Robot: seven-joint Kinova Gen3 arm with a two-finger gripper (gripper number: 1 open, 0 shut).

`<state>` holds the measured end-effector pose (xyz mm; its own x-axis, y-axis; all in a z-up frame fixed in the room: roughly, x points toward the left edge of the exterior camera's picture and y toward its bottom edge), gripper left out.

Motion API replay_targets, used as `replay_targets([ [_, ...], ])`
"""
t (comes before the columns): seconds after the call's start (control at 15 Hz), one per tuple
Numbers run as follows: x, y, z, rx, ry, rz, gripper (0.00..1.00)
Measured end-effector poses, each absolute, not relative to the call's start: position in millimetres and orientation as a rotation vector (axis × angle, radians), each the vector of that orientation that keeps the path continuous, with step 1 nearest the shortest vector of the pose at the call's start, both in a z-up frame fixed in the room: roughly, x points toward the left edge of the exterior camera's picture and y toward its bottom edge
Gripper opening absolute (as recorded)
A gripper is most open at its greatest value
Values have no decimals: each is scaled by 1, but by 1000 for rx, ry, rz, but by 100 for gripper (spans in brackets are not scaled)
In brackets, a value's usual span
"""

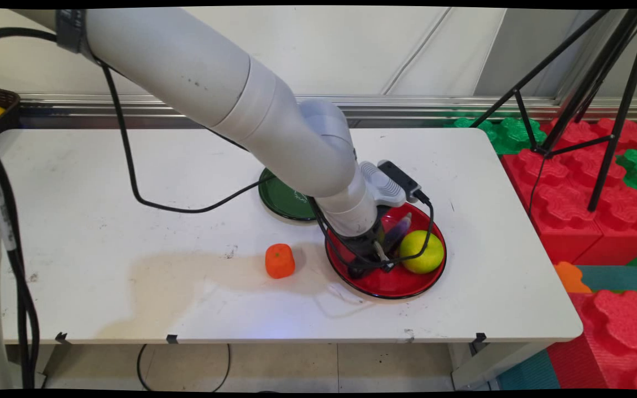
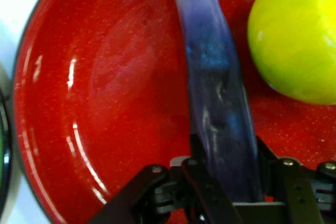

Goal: Place the picked object on the green plate

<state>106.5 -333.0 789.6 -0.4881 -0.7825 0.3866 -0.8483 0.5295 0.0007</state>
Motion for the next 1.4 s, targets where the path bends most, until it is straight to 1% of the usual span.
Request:
replay_targets([
  [0.27,113,-331,797,1377,-2410,303,0],
  [0.67,129,-325,832,1324,-2411,383,0],
  [0.93,149,-322,868,1224,-2433,445,0],
  [1.07,167,-323,896,1131,-2463,491,0],
  [1.4,201,-334,932,1004,-2515,571,0],
])
